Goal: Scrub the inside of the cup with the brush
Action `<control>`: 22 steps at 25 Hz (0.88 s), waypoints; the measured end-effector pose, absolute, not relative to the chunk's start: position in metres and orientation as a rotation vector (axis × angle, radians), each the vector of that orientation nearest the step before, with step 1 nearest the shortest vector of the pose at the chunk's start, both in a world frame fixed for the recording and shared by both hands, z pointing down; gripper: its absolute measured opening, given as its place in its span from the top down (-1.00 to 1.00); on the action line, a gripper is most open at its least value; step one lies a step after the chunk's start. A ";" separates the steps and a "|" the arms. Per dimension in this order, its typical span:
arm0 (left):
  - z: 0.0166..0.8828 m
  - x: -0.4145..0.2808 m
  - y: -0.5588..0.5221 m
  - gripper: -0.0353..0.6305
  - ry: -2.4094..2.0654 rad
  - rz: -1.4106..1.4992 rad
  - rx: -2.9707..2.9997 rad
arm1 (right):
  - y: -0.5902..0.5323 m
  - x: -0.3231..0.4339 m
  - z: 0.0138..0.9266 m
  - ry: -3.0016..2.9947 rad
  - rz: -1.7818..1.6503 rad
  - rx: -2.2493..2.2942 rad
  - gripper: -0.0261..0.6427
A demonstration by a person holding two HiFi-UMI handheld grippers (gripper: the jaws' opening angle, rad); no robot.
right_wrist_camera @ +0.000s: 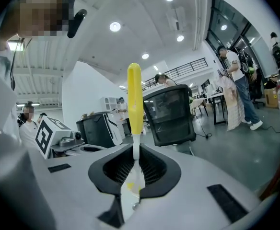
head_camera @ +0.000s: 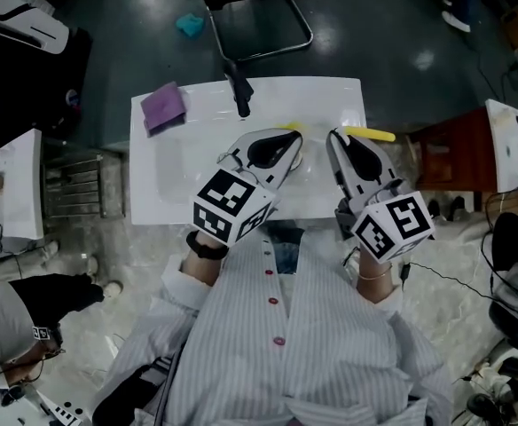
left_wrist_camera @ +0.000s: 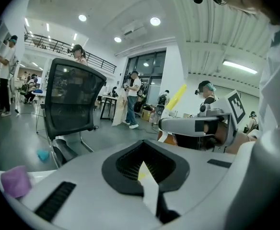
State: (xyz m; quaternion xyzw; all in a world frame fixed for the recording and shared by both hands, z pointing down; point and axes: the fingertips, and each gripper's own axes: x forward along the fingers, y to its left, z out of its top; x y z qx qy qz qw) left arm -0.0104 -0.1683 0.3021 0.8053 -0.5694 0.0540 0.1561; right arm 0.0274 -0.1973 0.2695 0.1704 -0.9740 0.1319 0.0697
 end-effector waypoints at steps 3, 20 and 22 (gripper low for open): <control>0.304 -0.012 -0.170 0.87 -1.637 0.153 2.300 | -0.199 0.027 0.273 -2.924 0.399 0.512 0.75; 0.309 -0.014 -0.181 0.87 -1.642 0.155 2.290 | -0.209 0.026 0.288 -2.893 0.437 0.507 0.75; 0.310 -0.015 -0.182 0.87 -1.640 0.157 2.288 | -0.210 0.025 0.288 -2.893 0.434 0.503 0.75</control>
